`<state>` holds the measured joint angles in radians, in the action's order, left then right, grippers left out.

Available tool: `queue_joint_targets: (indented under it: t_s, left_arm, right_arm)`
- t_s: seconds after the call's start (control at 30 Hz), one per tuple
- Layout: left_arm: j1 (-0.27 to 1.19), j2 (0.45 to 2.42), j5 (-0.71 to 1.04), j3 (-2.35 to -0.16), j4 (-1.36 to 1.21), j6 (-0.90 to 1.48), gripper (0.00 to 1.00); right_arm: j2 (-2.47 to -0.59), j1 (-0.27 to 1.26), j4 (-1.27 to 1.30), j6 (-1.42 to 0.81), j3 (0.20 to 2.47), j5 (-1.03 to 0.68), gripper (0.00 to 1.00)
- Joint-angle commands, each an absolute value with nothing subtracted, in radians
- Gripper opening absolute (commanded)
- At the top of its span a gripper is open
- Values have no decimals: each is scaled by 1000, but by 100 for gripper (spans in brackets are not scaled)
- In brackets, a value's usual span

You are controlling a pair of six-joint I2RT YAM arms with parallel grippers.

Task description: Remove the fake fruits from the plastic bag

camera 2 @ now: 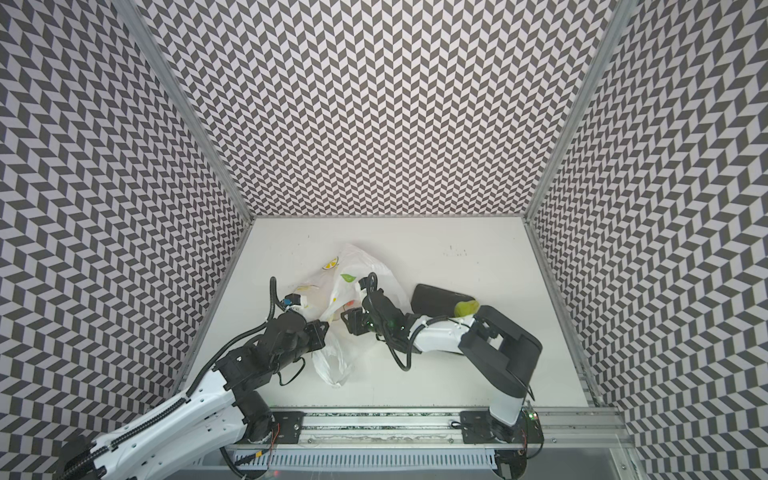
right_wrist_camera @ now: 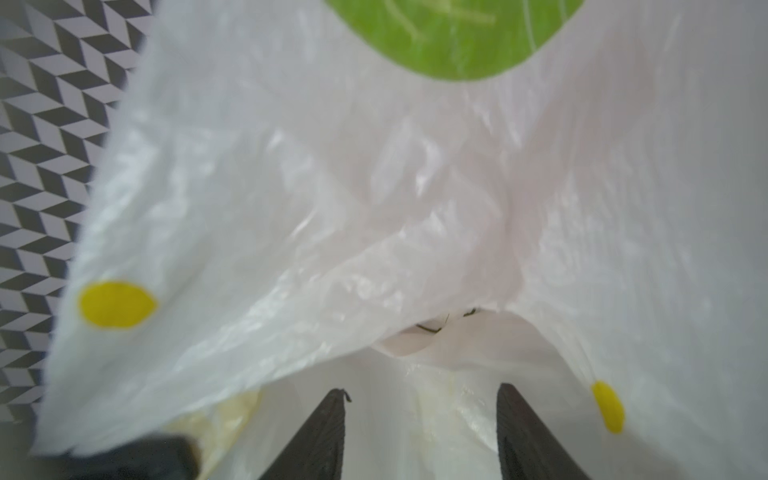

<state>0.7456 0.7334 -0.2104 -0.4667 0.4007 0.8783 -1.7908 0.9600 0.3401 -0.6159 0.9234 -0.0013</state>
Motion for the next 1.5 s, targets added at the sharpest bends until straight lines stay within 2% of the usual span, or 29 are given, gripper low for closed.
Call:
queue_joint_targets:
  t_s: [0.0, 0.23, 0.33, 0.47, 0.53, 0.67, 0.8, 0.83, 1.0, 1.1, 1.2, 1.47]
  left_arm:
    - [741, 732, -253, -469, 438, 923, 0]
    - [743, 731, -287, -487, 471, 940, 0]
    - [742, 722, -309, -500, 488, 947, 3]
    - [741, 699, -337, -526, 500, 922, 40]
    - [741, 703, -371, -558, 529, 896, 55]
    - [732, 730, -457, -653, 615, 859, 73]
    - [671, 747, -477, -728, 599, 792, 77]
    - [628, 763, -469, -745, 592, 780, 80]
    - [331, 868, -268, -798, 508, 650, 83]
    - [186, 917, -142, -778, 418, 604, 93]
    - [60, 996, 20, -749, 349, 596, 98]
    - [0, 1148, 182, -655, 188, 618, 100]
  right_arm:
    - [-1855, 963, 415, -655, 989, 67, 57]
    - [-1943, 961, 454, -658, 1043, 12, 56]
    - [-1960, 960, 484, -653, 1055, -30, 60]
    - [-1960, 952, 506, -666, 1052, -60, 64]
    - [-1959, 945, 518, -673, 1044, -73, 66]
    - [-1962, 937, 542, -681, 1042, -109, 69]
    - [-1972, 933, 557, -695, 1053, -131, 70]
    - [-1976, 934, 561, -698, 1057, -133, 70]
    - [-1989, 933, 562, -704, 1080, -144, 72]
    - [-2003, 934, 562, -706, 1098, -153, 74]
    - [-2021, 934, 568, -707, 1120, -171, 77]
    - [-2062, 933, 567, -706, 1162, -191, 83]
